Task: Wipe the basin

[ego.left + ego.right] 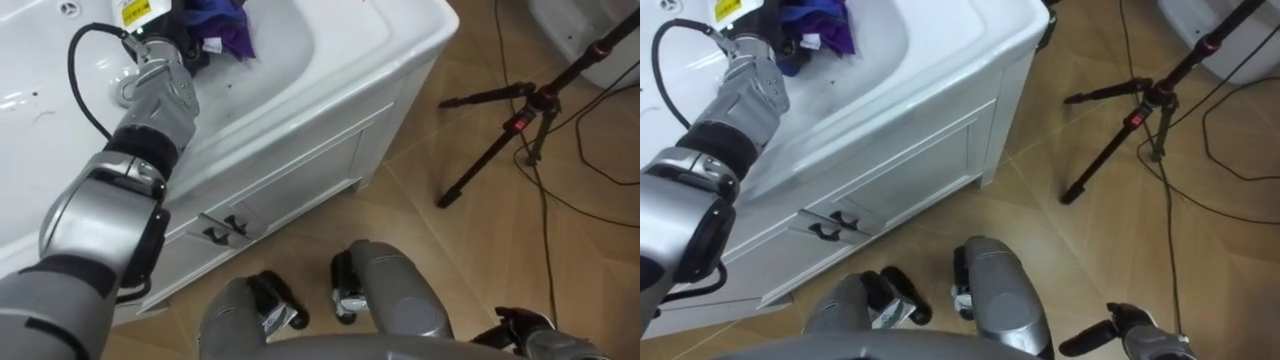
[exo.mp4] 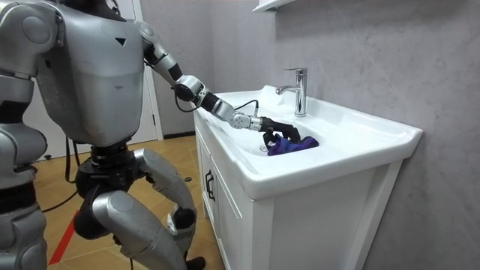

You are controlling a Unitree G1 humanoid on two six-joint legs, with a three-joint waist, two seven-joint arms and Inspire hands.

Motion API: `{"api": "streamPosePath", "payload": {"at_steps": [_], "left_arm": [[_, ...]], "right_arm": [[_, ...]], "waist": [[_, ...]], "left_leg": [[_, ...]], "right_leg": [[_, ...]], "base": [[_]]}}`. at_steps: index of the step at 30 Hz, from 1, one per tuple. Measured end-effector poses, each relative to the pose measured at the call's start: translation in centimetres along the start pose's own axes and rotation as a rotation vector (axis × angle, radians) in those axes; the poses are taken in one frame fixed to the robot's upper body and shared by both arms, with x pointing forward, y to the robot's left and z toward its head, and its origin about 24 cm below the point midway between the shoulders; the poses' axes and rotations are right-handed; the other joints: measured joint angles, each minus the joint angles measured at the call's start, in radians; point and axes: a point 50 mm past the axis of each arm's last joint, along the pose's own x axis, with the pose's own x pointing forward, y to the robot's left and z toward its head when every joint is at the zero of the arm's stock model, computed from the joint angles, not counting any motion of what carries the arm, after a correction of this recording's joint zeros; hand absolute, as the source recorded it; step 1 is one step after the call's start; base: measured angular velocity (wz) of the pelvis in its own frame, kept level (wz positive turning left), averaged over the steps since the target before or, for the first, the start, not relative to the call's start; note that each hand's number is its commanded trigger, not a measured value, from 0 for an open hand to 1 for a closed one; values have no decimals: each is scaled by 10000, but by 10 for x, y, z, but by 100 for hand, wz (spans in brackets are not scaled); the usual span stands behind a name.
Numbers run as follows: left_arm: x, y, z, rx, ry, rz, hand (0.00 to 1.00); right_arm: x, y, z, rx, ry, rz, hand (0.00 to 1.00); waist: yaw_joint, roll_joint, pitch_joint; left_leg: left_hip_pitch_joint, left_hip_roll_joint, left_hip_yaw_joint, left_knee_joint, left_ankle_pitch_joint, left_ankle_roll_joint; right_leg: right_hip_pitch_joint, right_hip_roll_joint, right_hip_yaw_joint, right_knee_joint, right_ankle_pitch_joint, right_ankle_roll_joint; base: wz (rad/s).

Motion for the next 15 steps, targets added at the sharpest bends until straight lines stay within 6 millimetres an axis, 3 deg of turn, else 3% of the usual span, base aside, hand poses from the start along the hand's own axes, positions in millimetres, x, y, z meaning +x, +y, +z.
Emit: {"api": "streamPosePath", "payload": {"at_steps": [15], "left_arm": [[1,1,1,-330,-287,-448,100]], "right_arm": [[0,-1,-1,-83,69,77,0]], "waist": [[117,21,2]], "left_leg": [[319,-10,162,-15,14,143]], "right_leg": [[209,-58,48,43,-150,96]], "base": [[-2]]}}
